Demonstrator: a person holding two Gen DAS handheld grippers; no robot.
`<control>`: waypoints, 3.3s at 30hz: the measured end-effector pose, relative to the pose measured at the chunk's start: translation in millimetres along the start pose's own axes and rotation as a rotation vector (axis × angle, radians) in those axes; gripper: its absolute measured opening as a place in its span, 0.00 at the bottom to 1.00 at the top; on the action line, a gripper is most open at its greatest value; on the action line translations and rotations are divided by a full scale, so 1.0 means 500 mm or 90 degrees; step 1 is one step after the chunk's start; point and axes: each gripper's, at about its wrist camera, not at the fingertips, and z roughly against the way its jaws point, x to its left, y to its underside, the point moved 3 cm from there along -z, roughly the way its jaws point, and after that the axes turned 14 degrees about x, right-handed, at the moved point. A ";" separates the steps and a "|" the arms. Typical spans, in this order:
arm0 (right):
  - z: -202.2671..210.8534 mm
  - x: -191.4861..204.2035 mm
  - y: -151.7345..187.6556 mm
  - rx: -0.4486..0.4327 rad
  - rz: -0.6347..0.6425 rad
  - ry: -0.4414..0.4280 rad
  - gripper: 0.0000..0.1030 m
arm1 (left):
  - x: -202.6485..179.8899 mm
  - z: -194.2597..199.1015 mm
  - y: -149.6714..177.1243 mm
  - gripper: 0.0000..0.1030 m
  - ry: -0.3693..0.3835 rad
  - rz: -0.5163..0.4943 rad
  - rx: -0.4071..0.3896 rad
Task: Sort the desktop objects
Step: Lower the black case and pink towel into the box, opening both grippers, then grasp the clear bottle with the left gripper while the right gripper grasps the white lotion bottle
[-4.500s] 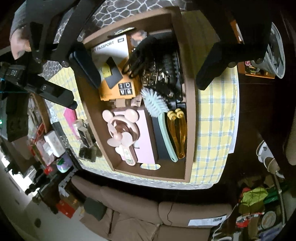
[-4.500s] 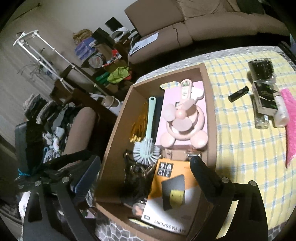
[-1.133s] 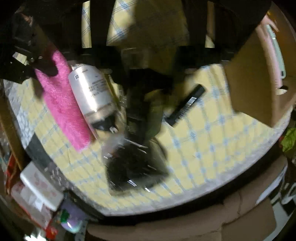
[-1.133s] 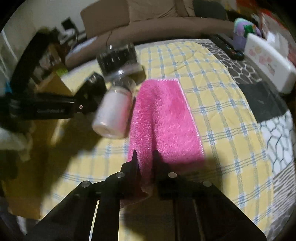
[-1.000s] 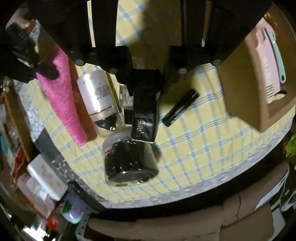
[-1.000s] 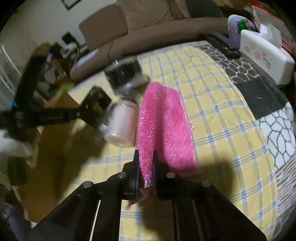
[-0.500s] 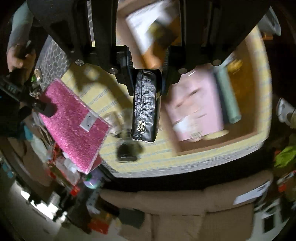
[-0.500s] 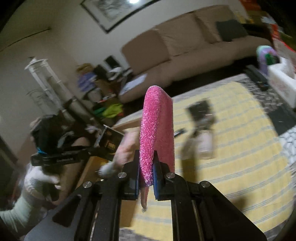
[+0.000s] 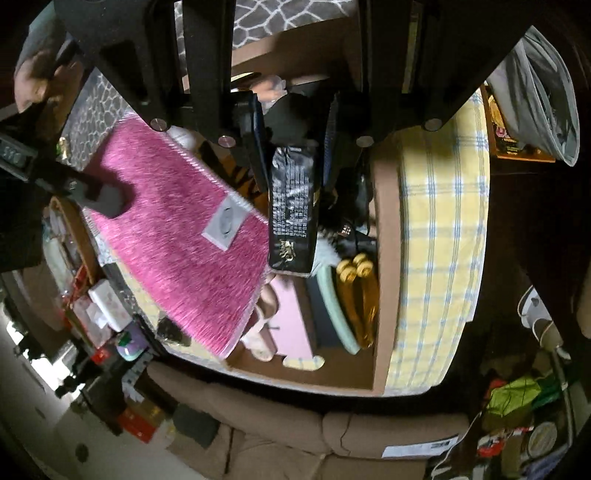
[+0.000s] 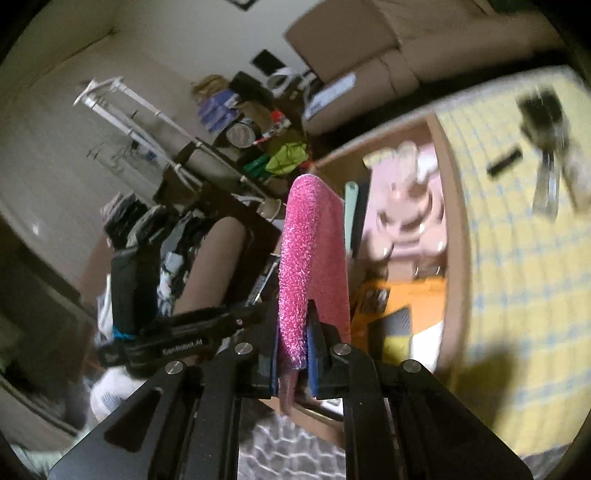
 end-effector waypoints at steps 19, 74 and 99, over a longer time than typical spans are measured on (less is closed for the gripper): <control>0.011 0.081 0.015 0.024 0.220 0.456 0.67 | -0.016 0.058 0.023 0.62 -0.056 -0.047 -0.048; 0.253 -0.366 -0.114 -0.027 -0.025 0.436 0.81 | -0.429 -0.158 -0.287 1.00 -0.067 -0.159 0.004; 0.142 -0.541 -0.196 0.027 -0.047 0.407 0.72 | -0.468 -0.340 -0.372 1.00 -0.119 -0.158 0.128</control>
